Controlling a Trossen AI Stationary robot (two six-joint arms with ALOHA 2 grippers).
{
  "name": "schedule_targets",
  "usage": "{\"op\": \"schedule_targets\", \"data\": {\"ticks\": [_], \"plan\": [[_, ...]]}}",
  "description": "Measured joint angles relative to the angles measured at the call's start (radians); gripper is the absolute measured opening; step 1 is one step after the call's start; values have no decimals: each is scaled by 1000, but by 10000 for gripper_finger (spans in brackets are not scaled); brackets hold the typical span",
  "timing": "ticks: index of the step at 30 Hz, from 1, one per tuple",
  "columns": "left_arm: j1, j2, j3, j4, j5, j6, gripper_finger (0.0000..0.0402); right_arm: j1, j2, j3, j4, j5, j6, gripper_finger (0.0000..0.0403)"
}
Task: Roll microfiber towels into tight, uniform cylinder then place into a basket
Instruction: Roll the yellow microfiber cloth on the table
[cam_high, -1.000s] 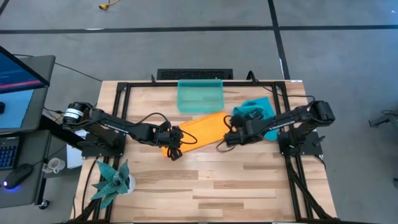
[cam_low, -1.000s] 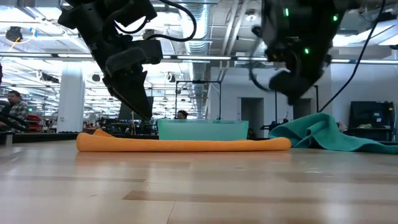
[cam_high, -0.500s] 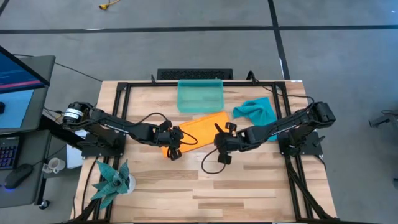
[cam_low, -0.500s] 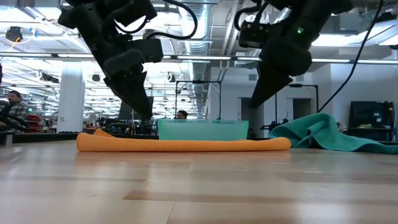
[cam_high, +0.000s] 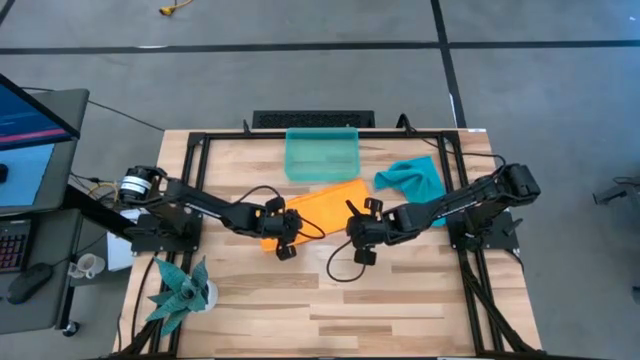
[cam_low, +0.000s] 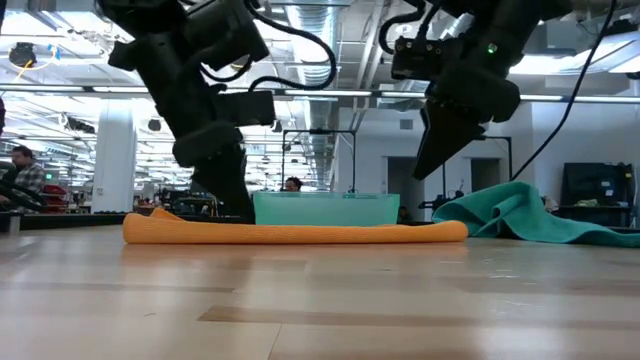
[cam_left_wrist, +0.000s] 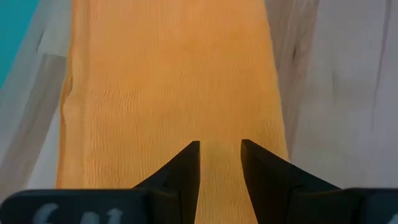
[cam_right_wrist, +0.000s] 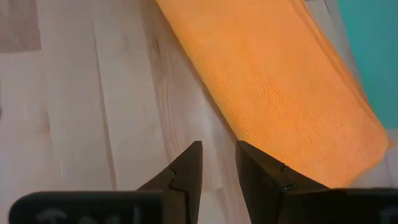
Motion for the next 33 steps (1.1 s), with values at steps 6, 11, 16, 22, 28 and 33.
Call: {"op": "schedule_targets", "data": {"ticks": [6,11,16,22,28,33], "plan": [[14,22,0,4,178,-111,109,2,0,0,-10,2,0,120],[13,55,-2,11,253,-158,109,7,0,0,-12,2,0,120],[14,109,1,75,355,-176,109,6,0,0,-18,3,0,120],[4,126,-6,212,586,-176,109,6,-1,0,-33,2,0,120],[-40,128,-7,350,708,-86,109,6,-1,0,-36,2,0,120],[-44,128,39,328,796,13,109,6,-1,0,-39,2,0,120]]}}
